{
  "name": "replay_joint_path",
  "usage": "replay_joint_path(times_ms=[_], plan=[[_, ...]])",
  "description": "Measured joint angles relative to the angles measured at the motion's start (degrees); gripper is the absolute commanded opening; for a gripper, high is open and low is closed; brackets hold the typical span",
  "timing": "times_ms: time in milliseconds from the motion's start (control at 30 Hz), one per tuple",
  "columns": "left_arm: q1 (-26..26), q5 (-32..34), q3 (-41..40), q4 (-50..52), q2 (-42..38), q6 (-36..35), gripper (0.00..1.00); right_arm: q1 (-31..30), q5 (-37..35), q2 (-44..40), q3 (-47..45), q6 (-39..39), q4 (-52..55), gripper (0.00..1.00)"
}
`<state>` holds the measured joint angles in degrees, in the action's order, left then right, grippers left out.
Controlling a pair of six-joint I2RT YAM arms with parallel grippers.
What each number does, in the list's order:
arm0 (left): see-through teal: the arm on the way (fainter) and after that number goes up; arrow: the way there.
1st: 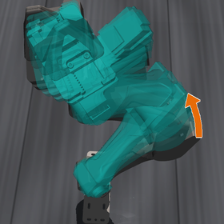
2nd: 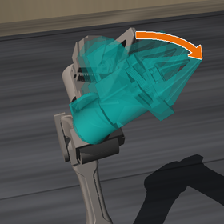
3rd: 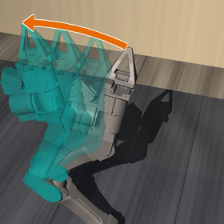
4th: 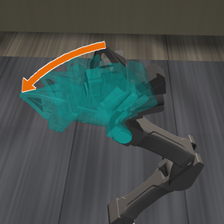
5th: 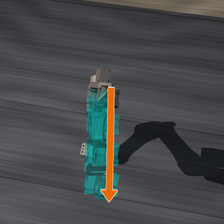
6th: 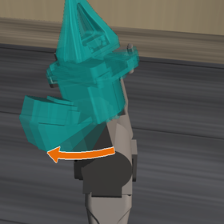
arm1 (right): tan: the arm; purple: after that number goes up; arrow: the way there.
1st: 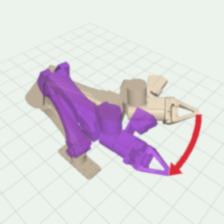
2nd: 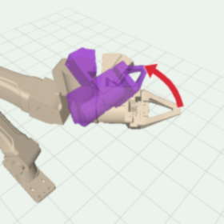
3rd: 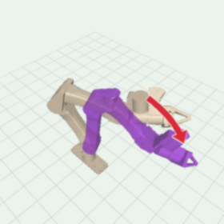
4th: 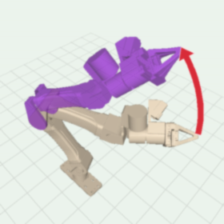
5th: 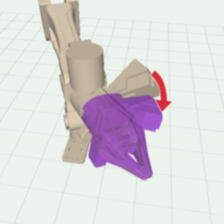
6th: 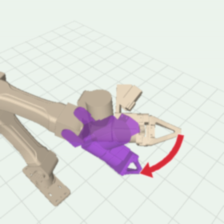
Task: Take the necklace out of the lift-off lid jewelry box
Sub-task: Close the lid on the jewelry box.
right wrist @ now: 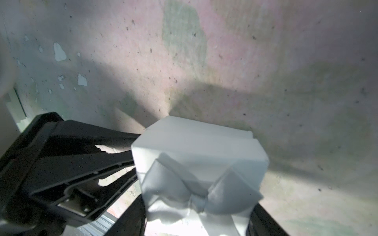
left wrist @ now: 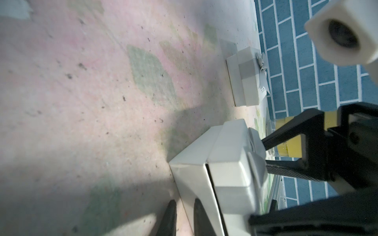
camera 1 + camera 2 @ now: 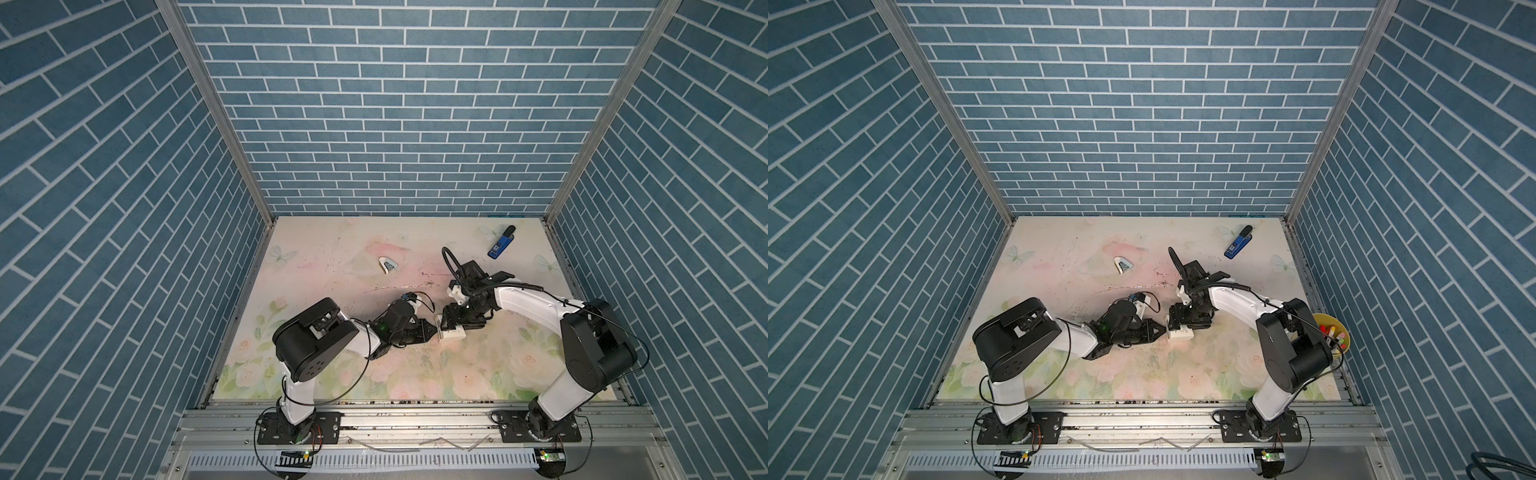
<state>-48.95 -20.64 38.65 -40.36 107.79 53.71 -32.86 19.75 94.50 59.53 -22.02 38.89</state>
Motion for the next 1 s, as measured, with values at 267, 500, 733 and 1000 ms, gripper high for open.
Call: replay_joint_path(times_ms=[267, 500, 733, 1000], plan=[[0.0, 0.0, 0.9, 1.5, 0.0, 0.0, 0.19, 0.0, 0.2, 0.0, 0.0, -0.3, -0.3, 0.72], [0.0, 0.2, 1.3, 2.1, 0.0, 0.0, 0.18, 0.0, 0.5, 0.0, 0.0, -1.3, -0.7, 0.72], [0.0, 0.4, 1.5, 2.4, 0.0, 0.0, 0.19, 0.0, 0.7, 0.1, 0.0, -2.3, -0.8, 0.72], [-0.3, 1.4, 2.1, 3.3, 0.2, 0.0, 0.19, 0.3, 1.2, 0.9, 0.0, -3.3, -1.0, 0.73]])
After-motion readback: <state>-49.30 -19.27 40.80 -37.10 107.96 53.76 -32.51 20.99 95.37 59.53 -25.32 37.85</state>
